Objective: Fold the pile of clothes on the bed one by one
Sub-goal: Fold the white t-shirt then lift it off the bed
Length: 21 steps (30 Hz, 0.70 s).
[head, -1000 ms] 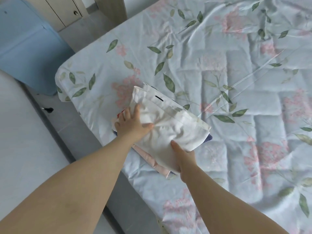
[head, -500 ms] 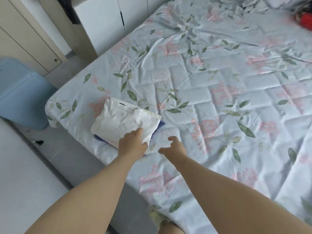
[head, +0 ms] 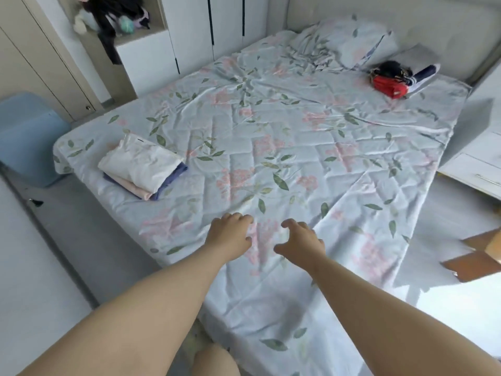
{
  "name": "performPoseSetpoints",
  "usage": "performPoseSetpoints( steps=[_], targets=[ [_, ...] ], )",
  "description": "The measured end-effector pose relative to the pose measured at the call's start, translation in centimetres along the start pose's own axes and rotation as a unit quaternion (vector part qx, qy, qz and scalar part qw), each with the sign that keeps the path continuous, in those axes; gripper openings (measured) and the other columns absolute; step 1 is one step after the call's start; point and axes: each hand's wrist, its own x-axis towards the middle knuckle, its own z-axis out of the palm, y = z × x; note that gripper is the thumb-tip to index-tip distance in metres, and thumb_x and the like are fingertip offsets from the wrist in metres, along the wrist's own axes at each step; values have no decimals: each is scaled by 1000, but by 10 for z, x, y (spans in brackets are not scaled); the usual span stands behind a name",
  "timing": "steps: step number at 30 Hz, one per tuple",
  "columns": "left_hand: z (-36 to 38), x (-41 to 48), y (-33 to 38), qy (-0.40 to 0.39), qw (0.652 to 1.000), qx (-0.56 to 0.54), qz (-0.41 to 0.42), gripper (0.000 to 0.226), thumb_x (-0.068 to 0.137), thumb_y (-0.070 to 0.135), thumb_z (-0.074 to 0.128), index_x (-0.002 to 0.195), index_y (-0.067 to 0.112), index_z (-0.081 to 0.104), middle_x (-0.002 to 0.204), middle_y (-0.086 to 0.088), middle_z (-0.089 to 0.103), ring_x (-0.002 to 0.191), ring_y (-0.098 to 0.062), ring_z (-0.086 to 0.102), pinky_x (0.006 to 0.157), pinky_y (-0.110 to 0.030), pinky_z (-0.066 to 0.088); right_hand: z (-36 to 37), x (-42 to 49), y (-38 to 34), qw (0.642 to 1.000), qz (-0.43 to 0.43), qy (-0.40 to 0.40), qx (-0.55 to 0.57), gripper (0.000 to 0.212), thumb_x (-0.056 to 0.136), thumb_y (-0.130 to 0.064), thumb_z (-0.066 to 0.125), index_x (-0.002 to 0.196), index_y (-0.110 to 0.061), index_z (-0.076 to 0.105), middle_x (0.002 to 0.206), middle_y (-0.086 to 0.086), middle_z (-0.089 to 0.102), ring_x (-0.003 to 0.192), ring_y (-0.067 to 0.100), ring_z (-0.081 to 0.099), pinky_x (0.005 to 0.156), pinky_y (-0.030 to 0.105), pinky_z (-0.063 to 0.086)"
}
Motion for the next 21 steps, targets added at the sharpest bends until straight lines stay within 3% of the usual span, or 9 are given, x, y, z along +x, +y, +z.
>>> performPoseSetpoints(
  steps=[14, 21],
  targets=[
    [43, -44, 195, -40, 990, 21, 134, 42, 93, 25, 43, 135, 21, 42, 136, 1, 46, 124, -24, 41, 99, -35, 34, -18, -114, 165, 991, 124, 28, 48, 58, 86, -32, 58, 139, -25, 36, 141, 0, 38, 129, 23, 36, 101, 37, 29],
    [68, -29, 306, -65, 981, 51, 177, 43, 92, 27, 44, 135, 24, 40, 137, 2, 46, 126, -22, 39, 100, -36, 31, -51, -133, 270, 990, 131, 57, 11, 59, 86, -28, 54, 141, -26, 32, 140, 0, 39, 126, 23, 38, 100, 35, 30]
  ],
)
